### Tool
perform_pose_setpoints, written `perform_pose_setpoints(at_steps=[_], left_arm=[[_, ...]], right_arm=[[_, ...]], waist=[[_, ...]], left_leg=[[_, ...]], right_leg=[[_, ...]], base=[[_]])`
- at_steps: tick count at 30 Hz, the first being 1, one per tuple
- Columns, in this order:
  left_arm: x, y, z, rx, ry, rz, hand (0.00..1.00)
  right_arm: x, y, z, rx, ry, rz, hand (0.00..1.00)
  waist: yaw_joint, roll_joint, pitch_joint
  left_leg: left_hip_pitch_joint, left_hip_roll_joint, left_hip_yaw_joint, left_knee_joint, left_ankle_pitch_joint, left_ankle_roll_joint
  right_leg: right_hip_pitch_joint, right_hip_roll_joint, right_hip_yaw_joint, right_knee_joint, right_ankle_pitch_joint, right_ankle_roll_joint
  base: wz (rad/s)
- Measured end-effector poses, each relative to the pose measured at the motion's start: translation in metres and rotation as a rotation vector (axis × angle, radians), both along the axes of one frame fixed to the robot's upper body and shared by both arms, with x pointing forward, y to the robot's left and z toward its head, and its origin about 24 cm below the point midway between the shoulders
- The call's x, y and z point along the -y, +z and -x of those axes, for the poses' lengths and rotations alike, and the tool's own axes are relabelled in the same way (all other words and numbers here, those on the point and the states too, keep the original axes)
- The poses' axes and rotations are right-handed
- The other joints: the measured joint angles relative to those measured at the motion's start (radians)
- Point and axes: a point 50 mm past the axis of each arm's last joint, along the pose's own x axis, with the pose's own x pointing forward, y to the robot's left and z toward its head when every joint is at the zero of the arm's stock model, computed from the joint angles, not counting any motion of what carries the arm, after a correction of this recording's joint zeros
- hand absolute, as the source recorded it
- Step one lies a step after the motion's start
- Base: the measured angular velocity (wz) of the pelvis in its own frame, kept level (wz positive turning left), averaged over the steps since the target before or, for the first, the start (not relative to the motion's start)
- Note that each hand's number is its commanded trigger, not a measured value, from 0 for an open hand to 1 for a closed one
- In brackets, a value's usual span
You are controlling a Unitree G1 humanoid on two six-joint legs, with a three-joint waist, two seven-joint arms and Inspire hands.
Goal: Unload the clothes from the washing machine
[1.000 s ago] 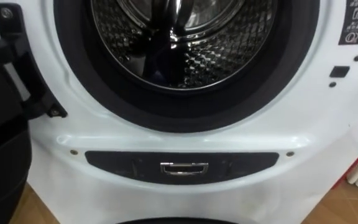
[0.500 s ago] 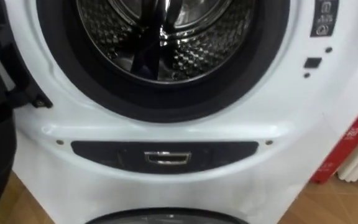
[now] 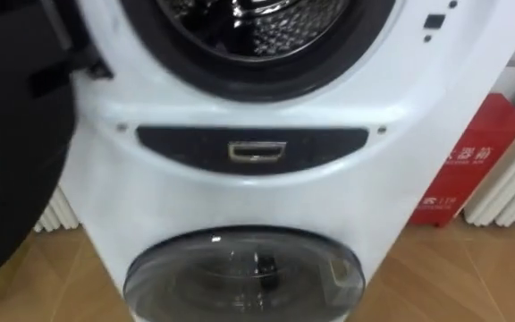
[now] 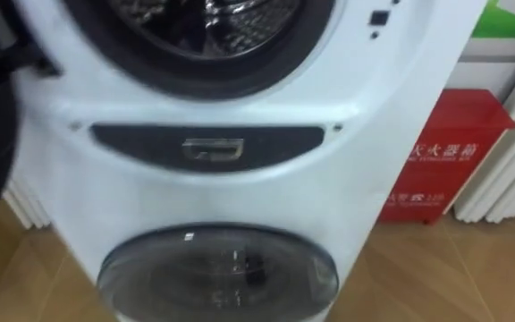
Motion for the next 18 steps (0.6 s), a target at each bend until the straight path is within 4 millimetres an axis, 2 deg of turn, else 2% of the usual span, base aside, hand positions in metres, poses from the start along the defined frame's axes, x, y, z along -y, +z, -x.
perform_pose_setpoints(at_steps=[1, 2, 3, 4, 5, 6, 7, 8, 9, 10, 11, 12, 13, 15, 17, 18], left_arm=[[0.001, -0.002, 0.008, -0.018, 0.028, 0.013, 0.00], [0.001, -0.002, 0.012, -0.026, 0.045, 0.020, 0.00], [0.001, -0.004, 0.019, -0.042, 0.080, 0.029, 0.00], [0.000, -0.005, 0.025, -0.060, 0.116, 0.032, 0.00], [-0.001, -0.004, 0.023, -0.052, 0.114, 0.025, 0.00], [-0.003, -0.004, 0.023, -0.047, 0.113, 0.022, 0.00], [-0.003, -0.004, 0.022, -0.043, 0.113, 0.021, 0.00], [-0.003, -0.004, 0.023, -0.044, 0.113, 0.021, 0.00], [-0.005, -0.003, 0.024, -0.043, 0.118, 0.019, 0.00], [-0.006, -0.003, 0.024, -0.037, 0.133, 0.029, 0.00], [-0.004, -0.004, 0.024, -0.032, 0.143, 0.041, 0.00], [-0.002, -0.004, 0.023, -0.025, 0.154, 0.049, 0.00], [-0.005, -0.003, 0.025, -0.024, 0.159, 0.040, 0.00], [-0.011, -0.003, 0.027, -0.026, 0.190, 0.030, 0.00], [-0.014, -0.003, 0.034, -0.035, 0.224, 0.025, 0.00], [-0.015, -0.003, 0.035, -0.034, 0.241, 0.026, 0.00]], right_arm=[[0.001, -0.001, 0.006, -0.013, -0.022, -0.005, 0.00], [0.001, -0.001, 0.008, -0.017, -0.035, -0.006, 0.00], [0.002, -0.001, 0.010, -0.019, -0.055, -0.010, 0.00], [0.002, -0.001, 0.016, -0.027, -0.082, -0.014, 0.00], [0.003, -0.001, 0.020, -0.035, -0.093, -0.012, 0.00], [0.004, -0.001, 0.021, -0.036, -0.098, -0.011, 0.00], [0.006, -0.001, 0.022, -0.039, -0.095, -0.002, 0.00], [0.007, 0.000, 0.022, -0.041, -0.091, 0.001, 0.00], [0.007, -0.001, 0.022, -0.044, -0.078, 0.003, 0.00], [0.006, -0.001, 0.019, -0.038, -0.075, -0.001, 0.00], [0.007, 0.000, 0.016, -0.032, -0.074, 0.004, 0.00], [0.008, 0.000, 0.016, -0.035, -0.064, 0.011, 0.00], [0.004, -0.001, 0.015, -0.037, -0.050, 0.000, 0.00], [-0.003, -0.002, 0.015, -0.039, -0.032, -0.022, 0.00], [-0.004, -0.003, 0.016, -0.041, -0.030, -0.031, 0.00], [-0.004, -0.003, 0.016, -0.042, -0.031, -0.032, 0.00]], waist=[[-0.002, -0.009, 0.0015], [-0.006, -0.010, 0.0017], [-0.010, -0.007, 0.0034], [-0.025, -0.006, 0.0043], [-0.041, 0.000, 0.0013], [-0.043, 0.002, 0.0003], [-0.041, -0.014, 0.0066], [-0.040, -0.018, 0.0055], [-0.037, -0.040, 0.0001], [-0.011, -0.048, -0.0038], [-0.001, -0.037, -0.0007], [0.009, -0.028, -0.0012], [0.015, -0.036, -0.0043], [0.016, -0.046, -0.0063], [0.020, -0.057, -0.0091], [0.020, -0.059, -0.0081]], left_leg=[[-0.006, -0.028, 0.010, 0.000, 0.019, 0.020], [-0.011, -0.040, 0.020, 0.002, 0.028, 0.031], [-0.025, -0.054, 0.031, 0.004, 0.040, 0.054], [-0.039, -0.047, 0.052, 0.003, 0.059, 0.056], [-0.053, -0.034, 0.085, -0.001, 0.080, 0.048], [-0.053, -0.025, 0.118, -0.008, 0.091, 0.039], [-0.053, -0.022, 0.167, -0.020, 0.108, 0.026], [-0.054, -0.023, 0.188, -0.020, 0.113, 0.020], [-0.057, -0.041, 0.206, -0.012, 0.118, 0.014], [-0.062, -0.071, 0.209, -0.004, 0.123, 0.012], [-0.065, -0.074, 0.207, -0.004, 0.129, 0.018], [-0.066, -0.086, 0.174, -0.027, 0.149, 0.026], [-0.062, -0.083, 0.170, -0.059, 0.170, 0.025], [-0.048, -0.076, 0.182, -0.103, 0.195, 0.024], [-0.038, -0.067, 0.196, -0.115, 0.198, 0.021], [-0.036, -0.067, 0.195, -0.118, 0.199, 0.020]], right_leg=[[0.021, -0.017, 0.011, -0.055, 0.056, 0.024], [0.030, -0.028, 0.018, -0.083, 0.085, 0.050], [0.036, -0.049, 0.039, -0.099, 0.114, 0.108], [0.048, -0.072, 0.038, -0.020, 0.048, 0.105], [0.070, -0.099, 0.038, 0.081, -0.055, 0.095], [0.085, -0.117, 0.039, 0.136, -0.106, 0.095], [0.123, -0.153, 0.044, 0.225, -0.198, 0.116], [0.143, -0.164, 0.049, 0.254, -0.232, 0.124], [0.167, -0.183, 0.073, 0.251, -0.275, 0.148], [0.173, -0.186, 0.087, 0.188, -0.303, 0.134], [0.174, -0.179, 0.095, 0.167, -0.299, 0.142], [0.180, -0.164, 0.107, 0.120, -0.277, 0.144], [0.189, -0.155, 0.110, 0.079, -0.248, 0.135], [0.204, -0.145, 0.110, 0.024, -0.207, 0.129], [0.232, -0.128, 0.111, -0.029, -0.170, 0.131], [0.238, -0.126, 0.111, -0.032, -0.165, 0.128]], base=[[-0.12], [-0.09], [0.09], [0.38], [0.57], [0.63], [0.41], [0.35], [0.00], [-0.24], [-0.51], [-0.53], [-0.42], [-0.29], [-0.21], [-0.05]])
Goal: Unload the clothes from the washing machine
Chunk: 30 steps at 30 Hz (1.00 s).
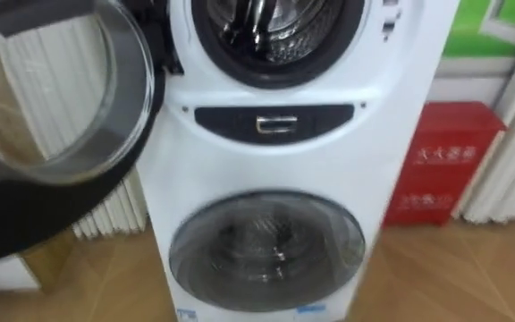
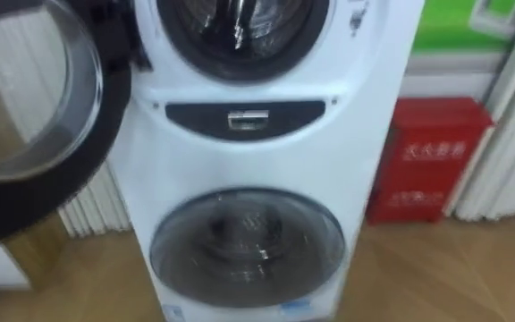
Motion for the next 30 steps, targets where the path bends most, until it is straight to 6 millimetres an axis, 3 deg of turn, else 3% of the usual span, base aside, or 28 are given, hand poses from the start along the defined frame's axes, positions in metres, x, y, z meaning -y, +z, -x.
perform_pose_setpoints(at_steps=[3, 9, 17, 23, 26, 28, 30], left_arm=[[-0.001, 0.000, 0.007, -0.005, 0.046, 0.006, 0.00], [0.001, -0.001, 0.009, -0.004, 0.085, 0.017, 0.00], [-0.005, 0.000, 0.010, 0.019, 0.215, 0.017, 0.00], [-0.042, 0.014, -0.006, 0.152, 0.432, -0.046, 0.00], [-0.076, 0.034, -0.033, 0.316, 0.531, -0.096, 0.00], [-0.101, 0.051, -0.049, 0.401, 0.537, -0.152, 0.00], [-0.114, 0.061, -0.060, 0.447, 0.530, -0.182, 0.00]], right_arm=[[0.000, 0.000, 0.000, 0.003, 0.001, -0.009, 0.00], [0.001, 0.000, -0.002, 0.011, 0.008, -0.019, 0.00], [0.001, 0.001, -0.006, 0.023, 0.016, -0.025, 0.00], [0.012, 0.005, -0.011, 0.069, -0.029, 0.014, 0.00], [0.024, 0.008, -0.008, 0.088, -0.080, 0.050, 0.00], [0.040, 0.013, -0.007, 0.087, -0.063, 0.091, 0.00], [0.050, 0.016, -0.004, 0.077, -0.049, 0.120, 0.00]], waist=[[0.003, -0.003, 0.0001], [0.022, 0.003, -0.0012], [0.024, 0.016, 0.0113], [0.035, 0.035, 0.0118], [0.049, 0.063, 0.0113], [0.049, 0.089, 0.0048], [0.049, 0.108, 0.0053]], left_leg=[[0.007, 0.008, -0.008, -0.004, 0.000, -0.003], [0.023, 0.019, -0.032, -0.026, -0.005, -0.021], [0.023, 0.015, -0.073, -0.037, -0.005, -0.021], [0.022, 0.014, -0.084, -0.047, -0.007, -0.022], [0.027, 0.014, -0.086, -0.053, -0.008, -0.023], [0.032, 0.012, -0.085, -0.053, -0.008, -0.023], [0.036, 0.010, -0.081, -0.053, -0.008, -0.022]], right_leg=[[0.010, 0.014, 0.000, -0.025, 0.010, -0.013], [0.023, 0.033, -0.013, -0.043, -0.009, -0.027], [0.033, 0.031, -0.035, -0.047, -0.017, -0.021], [0.034, 0.033, -0.034, -0.046, -0.019, -0.019], [0.039, 0.034, -0.032, -0.046, -0.017, -0.022], [0.043, 0.032, -0.031, -0.045, -0.017, -0.022], [0.045, 0.031, -0.030, -0.044, -0.019, -0.023]], base=[[0.04], [0.04], [0.06], [0.02], [-0.01], [-0.03], [0.00]])
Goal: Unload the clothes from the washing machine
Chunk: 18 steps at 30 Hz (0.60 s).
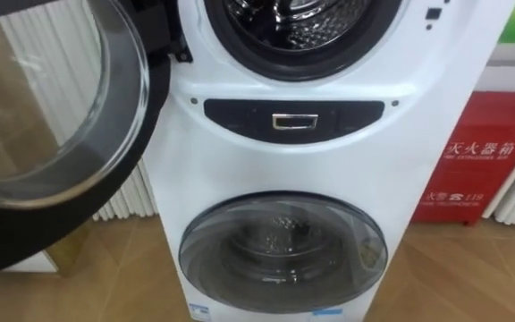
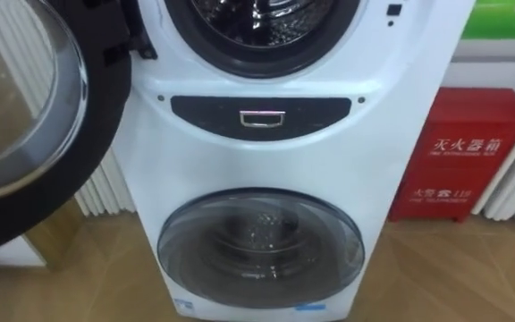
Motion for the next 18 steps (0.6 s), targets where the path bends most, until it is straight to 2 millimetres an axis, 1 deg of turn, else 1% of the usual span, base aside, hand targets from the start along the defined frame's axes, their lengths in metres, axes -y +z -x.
perform_pose_setpoints(at_steps=[1, 2, 3, 4, 5, 6, 8, 9, 11, 12, 13, 14, 15, 16, 17, 18], left_arm=[[-0.008, 0.007, -0.005, 0.017, -0.006, -0.029, 0.00], [-0.015, 0.015, -0.011, 0.044, -0.013, -0.059, 0.00], [-0.019, 0.020, -0.014, 0.061, -0.015, -0.075, 0.00], [-0.026, 0.028, -0.019, 0.093, -0.012, -0.104, 0.00], [-0.030, 0.033, -0.021, 0.110, -0.008, -0.117, 0.00], [-0.038, 0.042, -0.028, 0.132, -0.013, -0.148, 0.00], [-0.055, 0.066, -0.050, 0.194, -0.021, -0.209, 0.00], [-0.059, 0.074, -0.056, 0.214, -0.021, -0.226, 0.00], [-0.075, 0.107, -0.073, 0.292, -0.028, -0.316, 0.00], [-0.077, 0.116, -0.078, 0.316, -0.033, -0.339, 0.00], [-0.081, 0.133, -0.088, 0.361, -0.046, -0.380, 0.00], [-0.083, 0.141, -0.091, 0.379, -0.051, -0.399, 0.00], [-0.087, 0.154, -0.095, 0.409, -0.057, -0.437, 0.00], [-0.087, 0.166, -0.101, 0.444, -0.070, -0.464, 0.00], [-0.085, 0.171, -0.103, 0.462, -0.080, -0.475, 0.00], [-0.082, 0.179, -0.108, 0.493, -0.103, -0.493, 0.00]], right_arm=[[0.005, 0.002, 0.002, -0.008, 0.011, 0.015, 0.00], [0.007, 0.002, 0.004, -0.014, 0.011, 0.022, 0.00], [0.008, 0.002, 0.005, -0.016, 0.008, 0.023, 0.00], [0.008, 0.003, 0.006, -0.014, 0.000, 0.023, 0.00], [0.008, 0.003, 0.006, -0.012, -0.006, 0.023, 0.00], [0.010, 0.003, 0.007, -0.013, -0.013, 0.028, 0.00], [0.013, 0.004, 0.011, -0.019, -0.021, 0.037, 0.00], [0.014, 0.004, 0.011, -0.020, -0.023, 0.039, 0.00], [0.016, 0.005, 0.016, -0.020, -0.026, 0.043, 0.00], [0.016, 0.006, 0.017, -0.019, -0.025, 0.044, 0.00], [0.018, 0.006, 0.019, -0.019, -0.024, 0.045, 0.00], [0.018, 0.006, 0.019, -0.018, -0.025, 0.046, 0.00], [0.019, 0.007, 0.018, -0.009, -0.027, 0.048, 0.00], [0.020, 0.008, 0.017, -0.001, -0.030, 0.050, 0.00], [0.020, 0.008, 0.017, 0.002, -0.029, 0.049, 0.00], [0.020, 0.009, 0.016, 0.013, -0.025, 0.045, 0.00]], waist=[[0.000, 0.006, 0.0001], [0.000, 0.012, -0.0036], [-0.001, 0.014, -0.0051], [0.001, 0.014, -0.0058], [0.003, 0.022, -0.0103], [0.005, 0.021, -0.0099], [0.030, 0.015, -0.0107], [0.035, 0.013, -0.0099], [0.042, 0.009, -0.0108], [0.046, 0.009, -0.0105], [0.052, 0.012, -0.0090], [0.051, 0.014, -0.0075], [0.048, 0.022, -0.0048], [0.047, 0.030, -0.0003], [0.047, 0.031, 0.0003], [0.047, 0.039, 0.0045]], left_leg=[[0.000, -0.001, 0.000, -0.001, 0.000, 0.000], [0.000, 0.000, -0.001, -0.001, 0.001, 0.000], [0.000, 0.000, -0.002, 0.001, 0.001, -0.001], [0.001, 0.000, -0.002, -0.002, 0.003, -0.001], [0.001, 0.000, -0.002, -0.002, 0.003, -0.001], [0.002, 0.000, -0.003, -0.002, 0.003, -0.001], [0.003, 0.000, -0.004, -0.002, 0.003, -0.001], [0.003, 0.000, -0.005, -0.002, 0.003, -0.001], [0.004, 0.001, -0.005, -0.002, 0.003, -0.001], [0.004, 0.001, -0.005, -0.002, 0.003, -0.001], [0.010, 0.001, -0.005, -0.002, 0.003, -0.001], [0.012, 0.001, -0.005, -0.003, 0.003, -0.001], [0.014, 0.001, -0.005, -0.004, 0.003, -0.001], [0.012, 0.001, -0.006, -0.005, 0.002, -0.001], [0.010, 0.001, -0.006, -0.006, 0.002, -0.001], [0.008, 0.001, -0.008, -0.008, 0.002, -0.001]], right_leg=[[0.000, 0.000, 0.001, 0.000, -0.003, -0.001], [-0.003, 0.000, 0.001, 0.001, -0.005, -0.001], [-0.005, 0.001, 0.001, 0.001, -0.005, -0.002], [-0.006, 0.002, 0.003, 0.001, -0.006, -0.002], [-0.006, 0.002, 0.004, 0.001, -0.006, -0.003], [-0.005, 0.002, 0.004, 0.000, -0.006, -0.003], [-0.007, 0.003, 0.006, -0.002, -0.006, -0.003], [-0.007, 0.003, 0.005, -0.002, -0.006, -0.003], [-0.004, 0.004, 0.005, -0.003, -0.006, -0.002], [-0.002, 0.004, 0.005, -0.003, -0.005, -0.002], [0.004, 0.004, 0.005, -0.004, -0.005, -0.001], [0.006, 0.004, 0.003, -0.004, -0.005, -0.001], [0.007, 0.004, -0.001, -0.004, -0.005, -0.001], [0.005, 0.004, -0.002, -0.004, -0.005, -0.001], [0.004, 0.004, -0.002, -0.004, -0.005, -0.001], [0.002, 0.005, -0.003, -0.004, -0.005, -0.001]], base=[[0.00], [0.00], [0.00], [0.00], [-0.03], [0.00], [0.00], [0.00], [0.00], [0.00], [0.00], [0.00], [0.00], [0.00], [0.04], [0.04]])
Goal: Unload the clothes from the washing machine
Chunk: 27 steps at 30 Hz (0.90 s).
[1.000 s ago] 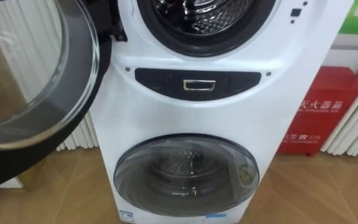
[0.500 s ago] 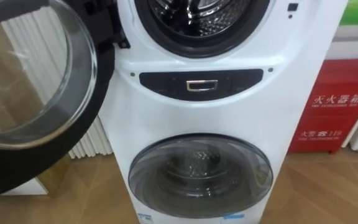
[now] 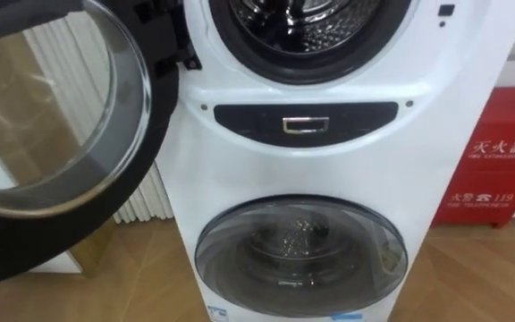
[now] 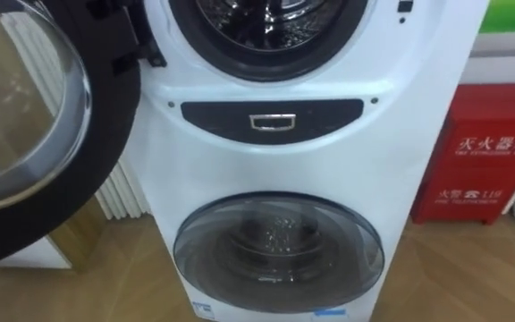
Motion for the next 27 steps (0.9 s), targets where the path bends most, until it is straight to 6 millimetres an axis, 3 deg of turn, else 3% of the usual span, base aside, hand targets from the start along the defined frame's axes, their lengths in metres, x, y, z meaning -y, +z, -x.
perform_pose_setpoints(at_steps=[2, 5, 9, 11, 14, 17, 21, 23, 25, 27], left_arm=[[0.003, 0.009, -0.004, -0.002, -0.024, -0.036, 0.00], [0.006, 0.017, -0.008, 0.004, -0.040, -0.073, 0.00], [0.014, 0.038, -0.015, 0.065, -0.056, -0.125, 0.00], [0.023, 0.056, -0.019, 0.121, -0.074, -0.169, 0.00], [0.032, 0.071, -0.021, 0.187, -0.086, -0.204, 0.00], [0.062, 0.078, -0.015, 0.294, -0.108, -0.223, 0.00], [0.099, 0.067, 0.004, 0.357, -0.165, -0.186, 0.00], [0.123, 0.057, 0.001, 0.371, -0.235, -0.132, 0.00], [0.154, 0.044, -0.007, 0.337, -0.373, -0.100, 0.00], [0.177, 0.038, -0.011, 0.320, -0.506, -0.089, 0.00]], right_arm=[[0.000, 0.000, 0.003, -0.010, 0.011, -0.002, 0.00], [-0.001, -0.001, 0.009, -0.030, 0.021, -0.015, 0.00], [-0.003, -0.002, 0.011, -0.032, 0.031, -0.039, 0.00], [-0.005, -0.003, 0.011, -0.036, 0.047, -0.047, 0.00], [-0.007, -0.004, 0.008, -0.030, 0.057, -0.061, 0.00], [-0.018, -0.007, 0.008, -0.040, 0.099, -0.099, 0.00], [-0.034, -0.013, -0.001, -0.035, 0.142, -0.144, 0.00], [-0.043, -0.015, -0.003, -0.035, 0.156, -0.167, 0.00], [-0.053, -0.018, -0.011, -0.014, 0.164, -0.199, 0.00], [-0.058, -0.019, -0.013, -0.007, 0.168, -0.213, 0.00]], waist=[[0.004, 0.012, -0.0015], [0.004, 0.011, -0.0025], [0.003, -0.011, -0.0077], [0.006, -0.031, -0.0060], [0.005, -0.044, -0.0021], [-0.001, -0.055, 0.0019], [-0.026, -0.063, 0.0014], [-0.031, -0.069, 0.0009], [-0.054, -0.079, 0.0060], [-0.063, -0.086, 0.0023]], left_leg=[[-0.008, 0.001, -0.004, 0.000, 0.000, -0.001], [-0.010, 0.001, -0.025, 0.005, 0.000, -0.001], [-0.019, -0.001, -0.053, 0.019, 0.001, -0.002], [-0.029, -0.003, -0.068, 0.030, 0.001, -0.001], [-0.029, -0.007, -0.081, 0.034, 0.001, -0.001], [-0.028, -0.014, -0.108, 0.035, 0.004, 0.004], [-0.041, -0.025, -0.125, 0.035, 0.013, 0.009], [-0.044, -0.030, -0.129, 0.034, 0.020, 0.012], [-0.047, -0.034, -0.129, 0.035, 0.026, 0.014], [-0.051, -0.035, -0.127, 0.035, 0.029, 0.013]], right_leg=[[-0.008, 0.002, -0.001, 0.002, 0.000, 0.000], [0.001, 0.001, -0.017, 0.000, 0.000, 0.000], [0.005, -0.004, -0.045, -0.010, 0.000, 0.000], [0.008, -0.006, -0.057, -0.010, 0.000, -0.001], [0.020, -0.010, -0.069, -0.014, 0.003, 0.001], [0.036, -0.018, -0.084, -0.014, 0.006, 0.006], [0.040, -0.027, -0.090, -0.017, 0.005, 0.009], [0.040, -0.033, -0.094, -0.017, 0.004, 0.010], [0.037, -0.037, -0.092, -0.016, 0.000, 0.012], [0.030, -0.037, -0.088, -0.015, 0.000, 0.013]], base=[[0.05], [0.18], [0.22], [0.21], [0.16], [0.26], [0.15], [0.11], [0.00], [-0.03]])
